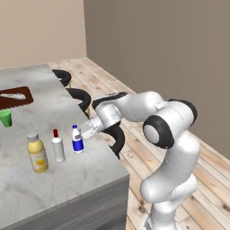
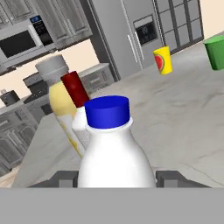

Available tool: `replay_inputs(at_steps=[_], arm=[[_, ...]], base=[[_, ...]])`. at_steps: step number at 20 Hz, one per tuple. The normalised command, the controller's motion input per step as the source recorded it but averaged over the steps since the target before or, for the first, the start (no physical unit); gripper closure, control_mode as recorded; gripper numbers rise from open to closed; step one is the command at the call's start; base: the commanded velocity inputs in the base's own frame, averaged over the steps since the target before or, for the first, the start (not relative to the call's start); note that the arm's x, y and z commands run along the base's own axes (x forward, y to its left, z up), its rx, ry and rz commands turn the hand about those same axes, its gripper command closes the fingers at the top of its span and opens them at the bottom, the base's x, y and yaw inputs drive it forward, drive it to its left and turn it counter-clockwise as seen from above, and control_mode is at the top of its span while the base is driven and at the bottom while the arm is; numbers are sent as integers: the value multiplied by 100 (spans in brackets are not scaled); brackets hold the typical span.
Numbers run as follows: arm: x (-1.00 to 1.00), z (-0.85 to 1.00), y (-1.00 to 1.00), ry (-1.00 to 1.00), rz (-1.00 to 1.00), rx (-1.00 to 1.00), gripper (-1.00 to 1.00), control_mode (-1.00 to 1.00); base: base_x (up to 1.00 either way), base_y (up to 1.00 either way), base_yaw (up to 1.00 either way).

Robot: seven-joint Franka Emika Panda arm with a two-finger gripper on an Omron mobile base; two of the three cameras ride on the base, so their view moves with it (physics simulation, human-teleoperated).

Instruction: Place the drinks on the dining counter in a tight cluster.

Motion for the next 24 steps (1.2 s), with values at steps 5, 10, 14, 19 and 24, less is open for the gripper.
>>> replay_inputs(at_steps=[5,10,14,19,24], arm=[[0,-54,14,-4,0,0,100,-100],[4,-21,16,-15,0,0,100,-100],[25,-2,14,-20,0,0,100,-100],[7,-8,9,-15,0,0,100,-100],[0,-7,0,-9,0,0,100,-100]], base=[[0,0,0],[0,0,0],[0,0,0],[0,0,0],[0,0,0]])
